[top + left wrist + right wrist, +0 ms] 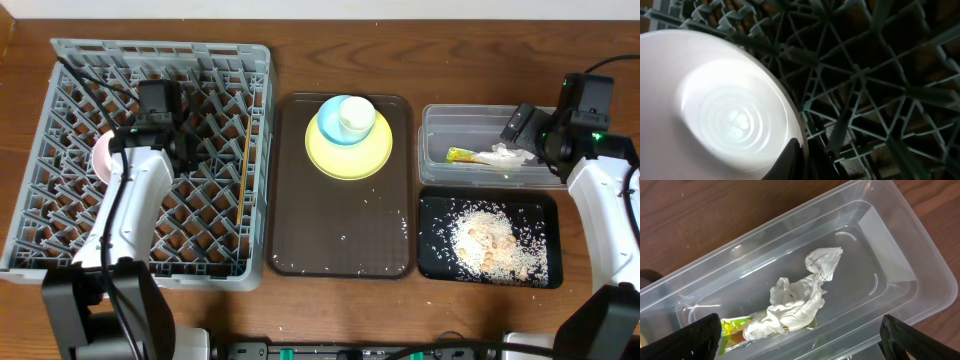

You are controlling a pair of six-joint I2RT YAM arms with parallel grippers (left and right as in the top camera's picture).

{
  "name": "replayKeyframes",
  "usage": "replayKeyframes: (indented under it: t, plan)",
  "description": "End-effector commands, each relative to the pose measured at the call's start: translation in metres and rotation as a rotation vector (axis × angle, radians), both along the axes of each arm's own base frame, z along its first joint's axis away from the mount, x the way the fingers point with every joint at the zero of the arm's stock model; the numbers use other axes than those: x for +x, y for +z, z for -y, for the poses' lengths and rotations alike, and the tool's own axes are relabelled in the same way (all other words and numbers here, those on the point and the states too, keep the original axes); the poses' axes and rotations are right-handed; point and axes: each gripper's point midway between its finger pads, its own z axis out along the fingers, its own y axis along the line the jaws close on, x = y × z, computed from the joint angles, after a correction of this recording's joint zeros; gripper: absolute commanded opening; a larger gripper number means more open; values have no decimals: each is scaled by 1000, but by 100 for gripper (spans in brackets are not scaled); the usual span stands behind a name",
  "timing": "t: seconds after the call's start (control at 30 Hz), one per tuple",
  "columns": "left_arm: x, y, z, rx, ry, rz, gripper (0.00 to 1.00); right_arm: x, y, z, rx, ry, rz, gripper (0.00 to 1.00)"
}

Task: Sort waste into correct bins and load items into the dishwasher

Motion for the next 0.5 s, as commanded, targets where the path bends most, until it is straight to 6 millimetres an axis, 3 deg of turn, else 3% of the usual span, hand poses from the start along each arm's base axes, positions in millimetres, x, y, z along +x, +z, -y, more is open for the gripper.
replayKeyframes:
  t: [0.0,0.17,0.3,0.4,0.47]
  plan:
    - [5,39,-4,-56,46,123,8,0,3,4,-1,-16,7,99]
    - [0,75,-1,-135,35,246,8,0,3,4,-1,-16,7,99]
    - [-4,106,18,-351,6,381,8,0,3,4,-1,-16,7,99]
    - [-7,131,44,-669,-32,476,8,0,3,4,-1,-16,7,99]
    - [-11,153,72,-988,-119,506,8,0,3,4,-1,-16,7,99]
